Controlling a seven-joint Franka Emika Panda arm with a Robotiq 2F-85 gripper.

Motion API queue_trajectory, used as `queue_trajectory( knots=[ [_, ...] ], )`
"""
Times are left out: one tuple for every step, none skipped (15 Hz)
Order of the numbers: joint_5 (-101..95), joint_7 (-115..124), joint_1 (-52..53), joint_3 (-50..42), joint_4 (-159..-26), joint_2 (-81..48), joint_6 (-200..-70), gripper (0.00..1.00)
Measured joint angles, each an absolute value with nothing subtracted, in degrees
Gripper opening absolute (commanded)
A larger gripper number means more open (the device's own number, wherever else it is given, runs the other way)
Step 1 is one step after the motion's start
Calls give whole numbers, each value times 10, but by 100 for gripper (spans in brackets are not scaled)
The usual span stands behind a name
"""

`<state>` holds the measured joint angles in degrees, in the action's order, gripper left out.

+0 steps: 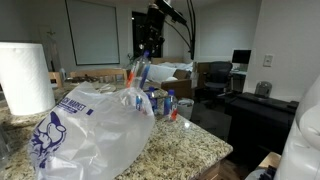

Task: Put the plastic bottles into the plastic bag

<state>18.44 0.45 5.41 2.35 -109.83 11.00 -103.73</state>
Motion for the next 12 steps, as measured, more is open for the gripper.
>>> queue_trajectory(
  knots=[
    [202, -4, 58, 24, -1093, 96, -1035, 13],
    [216, -9, 63, 25, -1087, 84, -1029, 13],
    [227, -10, 66, 29, -1082, 74, -1024, 13],
    [236, -11, 69, 32, -1080, 64, -1019, 13],
    [244, -11, 71, 37, -1080, 53, -1016, 13],
    [252, -11, 72, 41, -1080, 42, -1014, 13],
    [260, -11, 72, 45, -1080, 28, -1013, 13],
    [270, -11, 72, 49, -1081, 12, -1013, 13],
    [279, -11, 72, 53, -1081, -5, -1013, 13],
    [290, -11, 72, 56, -1081, -24, -1012, 13],
    [299, -11, 73, 60, -1081, -42, -1011, 13],
    [307, -11, 73, 65, -1080, -60, -1010, 13]
  ],
)
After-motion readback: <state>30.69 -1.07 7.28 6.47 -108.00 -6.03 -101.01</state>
